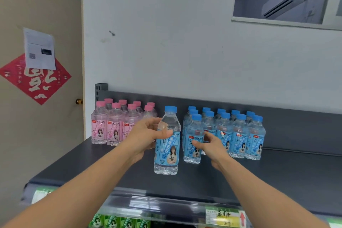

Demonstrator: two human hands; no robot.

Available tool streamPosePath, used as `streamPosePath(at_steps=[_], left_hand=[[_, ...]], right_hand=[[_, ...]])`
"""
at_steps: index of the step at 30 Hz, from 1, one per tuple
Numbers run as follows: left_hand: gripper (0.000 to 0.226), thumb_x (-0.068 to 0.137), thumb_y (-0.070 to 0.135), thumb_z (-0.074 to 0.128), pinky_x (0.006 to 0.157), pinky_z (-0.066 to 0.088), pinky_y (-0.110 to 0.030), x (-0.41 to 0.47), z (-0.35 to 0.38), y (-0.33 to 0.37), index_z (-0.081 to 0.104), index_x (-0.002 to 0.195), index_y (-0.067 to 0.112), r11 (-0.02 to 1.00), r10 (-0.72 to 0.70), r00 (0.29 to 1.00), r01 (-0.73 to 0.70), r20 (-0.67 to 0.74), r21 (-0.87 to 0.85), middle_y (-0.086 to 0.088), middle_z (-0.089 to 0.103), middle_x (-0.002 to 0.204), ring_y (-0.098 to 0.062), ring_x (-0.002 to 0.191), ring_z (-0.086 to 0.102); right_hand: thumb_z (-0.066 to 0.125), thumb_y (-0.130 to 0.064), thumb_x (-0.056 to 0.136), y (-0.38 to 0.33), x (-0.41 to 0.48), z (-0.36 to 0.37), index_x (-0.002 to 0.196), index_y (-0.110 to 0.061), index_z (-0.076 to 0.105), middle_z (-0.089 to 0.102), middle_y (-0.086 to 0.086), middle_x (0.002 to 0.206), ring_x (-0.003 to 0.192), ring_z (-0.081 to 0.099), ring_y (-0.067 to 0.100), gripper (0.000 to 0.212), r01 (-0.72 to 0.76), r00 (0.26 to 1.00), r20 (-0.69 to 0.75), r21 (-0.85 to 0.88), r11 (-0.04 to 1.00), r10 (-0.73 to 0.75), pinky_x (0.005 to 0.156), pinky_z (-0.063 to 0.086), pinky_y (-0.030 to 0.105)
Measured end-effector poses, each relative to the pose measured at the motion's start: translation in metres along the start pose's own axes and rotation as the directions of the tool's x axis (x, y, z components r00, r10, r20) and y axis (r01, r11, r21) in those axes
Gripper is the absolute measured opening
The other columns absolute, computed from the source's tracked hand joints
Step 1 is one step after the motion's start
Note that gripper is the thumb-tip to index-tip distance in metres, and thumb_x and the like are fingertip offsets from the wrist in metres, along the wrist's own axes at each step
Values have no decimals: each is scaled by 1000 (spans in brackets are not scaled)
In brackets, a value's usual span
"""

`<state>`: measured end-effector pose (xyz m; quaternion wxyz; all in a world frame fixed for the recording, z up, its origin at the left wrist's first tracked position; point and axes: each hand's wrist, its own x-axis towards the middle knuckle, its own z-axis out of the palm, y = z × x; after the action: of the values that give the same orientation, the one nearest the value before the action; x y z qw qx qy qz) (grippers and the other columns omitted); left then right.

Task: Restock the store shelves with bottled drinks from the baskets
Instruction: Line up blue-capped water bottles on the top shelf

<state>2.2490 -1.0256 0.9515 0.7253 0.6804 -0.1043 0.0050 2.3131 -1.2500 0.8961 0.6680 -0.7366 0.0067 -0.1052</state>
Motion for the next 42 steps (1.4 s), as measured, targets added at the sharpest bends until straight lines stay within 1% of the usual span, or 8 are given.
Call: streamPosePath(at_steps=[4, 15, 21, 24, 28, 34, 38, 42], left_hand=[[44, 74, 2, 75, 81, 55, -38, 4, 4, -5, 63, 115, 11, 1000, -11, 1000, 11, 23, -8, -11, 70, 109, -21, 92, 68], [42, 74, 3, 76, 91, 53, -47, 9, 23, -12, 64, 112, 15, 999, -24, 998, 23, 57, 24, -6, 72, 104, -23, 97, 69], [41, 72, 2, 77, 89, 54, -45, 11, 33, -11, 65, 110, 12, 1000, -9, 999, 9, 49, 16, -8, 71, 104, -25, 97, 68], [45, 73, 1, 76, 89, 54, -45, 12, 44, -10, 63, 114, 12, 1000, 4, 999, -4, 39, -3, -8, 70, 105, -25, 98, 68], [41, 74, -2, 75, 82, 56, -40, 14, 59, -11, 62, 111, 13, 999, 24, 999, -22, 42, -38, -7, 69, 103, -24, 93, 68], [54, 75, -2, 75, 85, 55, -41, 16, 78, -17, 55, 123, 11, 998, 31, 997, -28, 64, -50, -8, 64, 112, -25, 102, 65], [52, 78, 1, 74, 67, 46, -18, 19, 78, -22, 52, 123, 18, 998, 35, 998, -39, 58, 57, 1, 58, 114, -5, 94, 57], [46, 80, 3, 73, 83, 43, -23, 27, 74, -34, 54, 118, 21, 980, 7, 1000, -9, 9, 199, -1, 54, 119, -5, 96, 53]], right_hand=[[75, -5, 79, 2, 5, 0, 119, -15, 52, 60, -2, 110, 102, 58, 16, 46, 23, 999, -24, -23, 999, -24, 75, 47, 23], [75, -7, 81, -1, 1, -1, 117, -15, 55, 62, -10, 96, 85, 58, 1, 42, 61, 998, 10, -80, 995, -60, 62, 45, 15], [74, -41, 79, -13, -17, -7, 98, -16, 54, 57, 0, 89, 81, 55, 14, 38, 224, 940, -207, -229, 947, -272, 71, 47, 27], [67, -57, 77, -29, -36, -15, 100, -14, 62, 67, 3, 96, 88, 63, 17, 48, 197, 970, 152, -29, 980, -190, 71, 48, 29], [84, -29, 68, -29, -50, -23, 119, -22, 57, 70, 2, 109, 100, 67, 17, 58, 205, 904, 403, -126, 971, -139, 80, 54, 29], [85, -12, 69, -25, -50, -41, 118, -22, 60, 72, -3, 108, 101, 67, 15, 56, 217, 936, 304, -107, 970, -176, 88, 55, 31], [83, -9, 71, -22, -44, -56, 119, -20, 59, 71, -4, 108, 100, 67, 13, 55, 174, 967, 209, -114, 978, -148, 81, 55, 26], [82, -6, 72, -13, -28, -69, 125, -17, 55, 68, -1, 111, 102, 65, 15, 61, 100, 990, 116, -149, 984, -83, 87, 54, 33]])
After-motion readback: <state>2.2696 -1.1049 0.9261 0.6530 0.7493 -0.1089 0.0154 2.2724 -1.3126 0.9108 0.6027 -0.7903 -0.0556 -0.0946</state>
